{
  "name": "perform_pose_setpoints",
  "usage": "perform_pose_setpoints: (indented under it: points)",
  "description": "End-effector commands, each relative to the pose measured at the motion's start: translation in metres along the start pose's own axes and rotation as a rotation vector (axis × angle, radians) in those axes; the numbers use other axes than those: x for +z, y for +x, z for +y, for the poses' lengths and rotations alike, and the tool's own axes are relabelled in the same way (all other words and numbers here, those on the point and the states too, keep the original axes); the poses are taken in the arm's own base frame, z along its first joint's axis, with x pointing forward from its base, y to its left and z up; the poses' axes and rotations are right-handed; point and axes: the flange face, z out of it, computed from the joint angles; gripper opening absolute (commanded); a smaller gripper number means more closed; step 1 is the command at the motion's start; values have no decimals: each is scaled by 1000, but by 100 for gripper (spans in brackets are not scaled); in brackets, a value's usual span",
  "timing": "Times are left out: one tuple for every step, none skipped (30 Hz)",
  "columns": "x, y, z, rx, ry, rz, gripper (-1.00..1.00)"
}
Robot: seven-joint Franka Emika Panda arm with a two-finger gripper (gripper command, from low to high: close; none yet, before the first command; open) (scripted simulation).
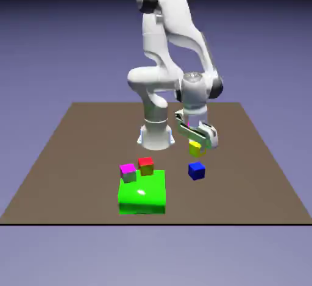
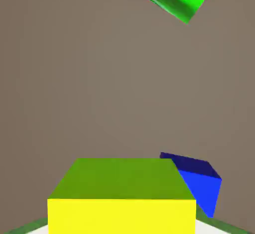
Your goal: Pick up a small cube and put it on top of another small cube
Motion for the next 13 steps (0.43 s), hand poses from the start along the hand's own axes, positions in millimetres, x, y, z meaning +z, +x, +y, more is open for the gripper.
perform_pose_setpoints:
  points:
    - [10, 3, 3, -1, -10, 9, -100]
    - [18, 2, 2, -1, -9, 9, -100]
    - [26, 2, 1, -1, -9, 9, -100]
    - [33, 2, 1, -1, -9, 9, -100]
    - [41, 3, 1, -1, -9, 9, -100]
    - [49, 3, 1, -1, -9, 9, -100]
    - [57, 3, 1, -1, -9, 9, -100]
    - [65, 4, 2, -1, -9, 9, -100]
    - [72, 4, 3, -1, -9, 9, -100]
    - [75, 4, 3, -1, -9, 9, -100]
    - [75, 4, 3, -1, -9, 9, 100]
    - [75, 4, 3, -1, -9, 9, 100]
    - [67, 4, 2, -1, -9, 9, 100]
